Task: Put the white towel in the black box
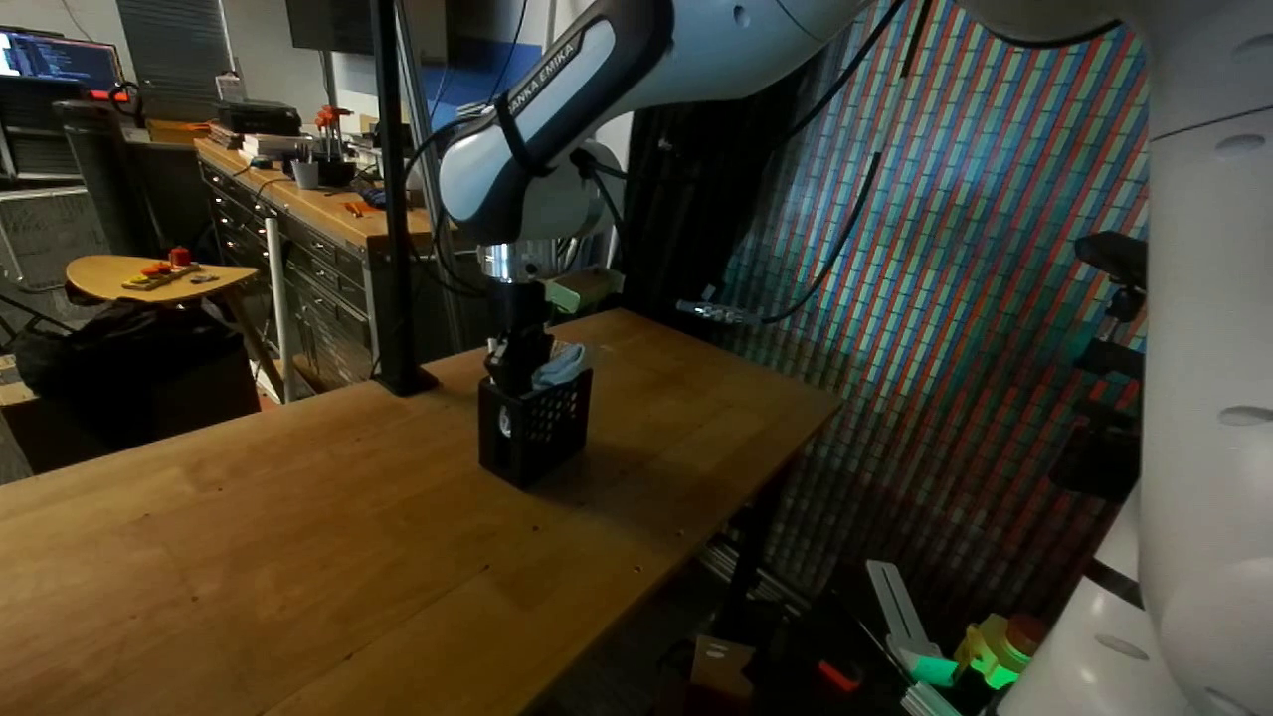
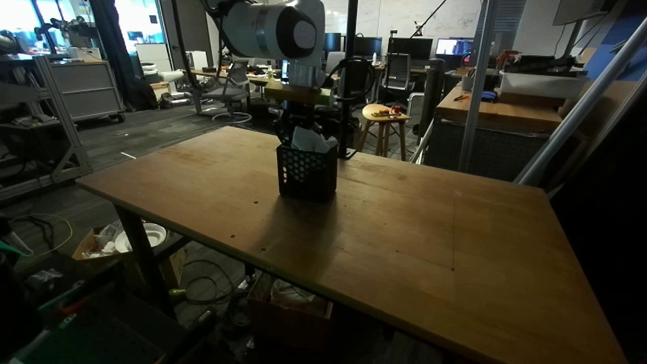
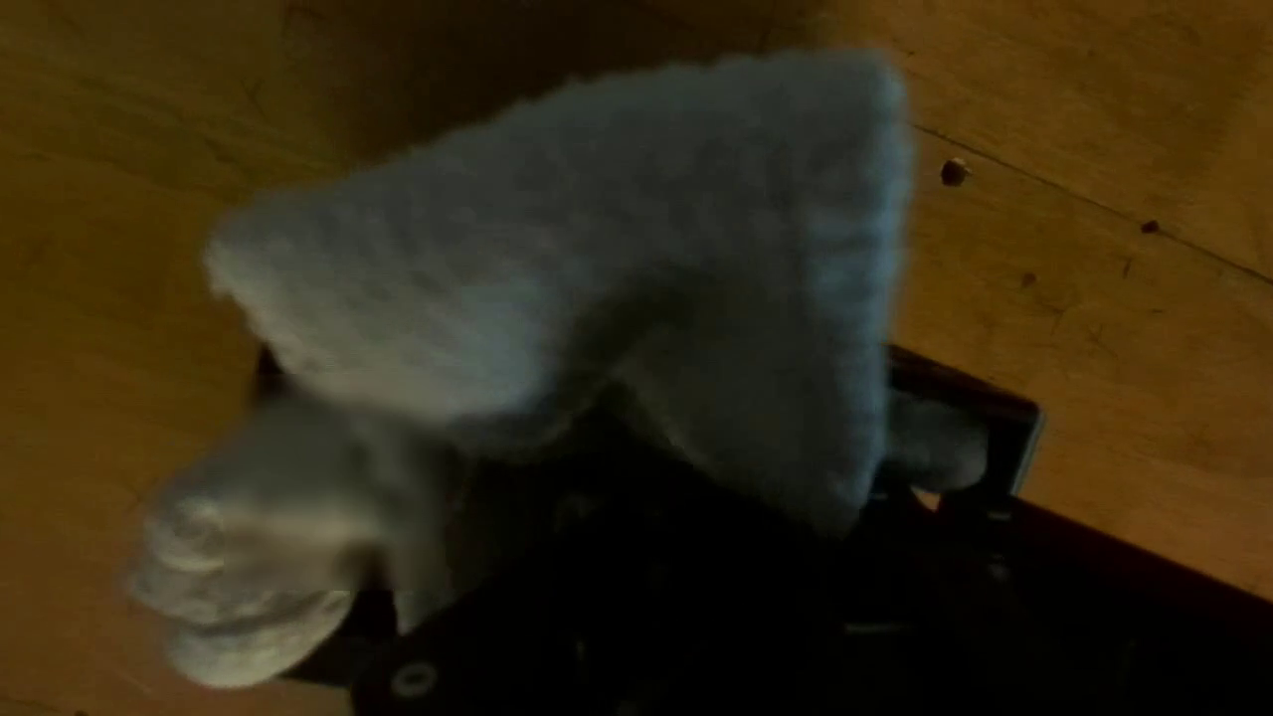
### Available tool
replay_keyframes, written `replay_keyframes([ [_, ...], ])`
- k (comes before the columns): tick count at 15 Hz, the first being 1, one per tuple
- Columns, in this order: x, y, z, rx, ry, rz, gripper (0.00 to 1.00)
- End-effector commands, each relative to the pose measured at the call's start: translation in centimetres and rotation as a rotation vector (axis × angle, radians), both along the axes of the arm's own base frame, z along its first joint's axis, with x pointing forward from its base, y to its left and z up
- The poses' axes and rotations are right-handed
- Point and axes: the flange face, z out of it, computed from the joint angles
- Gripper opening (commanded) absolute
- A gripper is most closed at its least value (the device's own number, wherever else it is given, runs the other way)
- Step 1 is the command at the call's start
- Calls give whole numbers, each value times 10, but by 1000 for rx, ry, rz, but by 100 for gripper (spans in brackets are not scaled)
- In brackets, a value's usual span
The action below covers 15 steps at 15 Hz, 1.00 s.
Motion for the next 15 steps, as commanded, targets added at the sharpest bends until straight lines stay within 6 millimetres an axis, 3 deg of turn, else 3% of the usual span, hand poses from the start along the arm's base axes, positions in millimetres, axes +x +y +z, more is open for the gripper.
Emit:
replay_keyframes([
  [1, -9, 3, -24, 60, 0, -16, 10],
  [5, -13, 14, -31, 128, 6, -38, 10],
  [8, -16, 12, -23, 145, -2, -48, 10],
  [12, -17, -15, 8, 96, -27, -56, 10],
  [15, -16, -38, 42, 35, -61, -50, 10],
])
